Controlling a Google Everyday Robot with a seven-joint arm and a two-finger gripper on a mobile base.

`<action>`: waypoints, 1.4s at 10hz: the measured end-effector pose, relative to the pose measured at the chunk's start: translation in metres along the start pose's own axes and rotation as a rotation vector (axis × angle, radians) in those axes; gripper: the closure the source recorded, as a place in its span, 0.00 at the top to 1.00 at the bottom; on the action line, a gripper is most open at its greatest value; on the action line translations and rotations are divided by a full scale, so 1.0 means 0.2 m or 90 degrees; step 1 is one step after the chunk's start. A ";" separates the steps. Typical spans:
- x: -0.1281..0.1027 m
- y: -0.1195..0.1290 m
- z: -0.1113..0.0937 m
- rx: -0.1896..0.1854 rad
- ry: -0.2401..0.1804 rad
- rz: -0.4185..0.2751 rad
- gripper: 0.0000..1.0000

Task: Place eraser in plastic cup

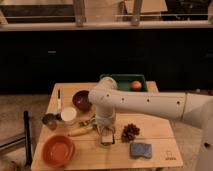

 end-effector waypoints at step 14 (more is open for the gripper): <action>-0.03 -0.07 0.13 0.008 -0.064 -0.059 0.80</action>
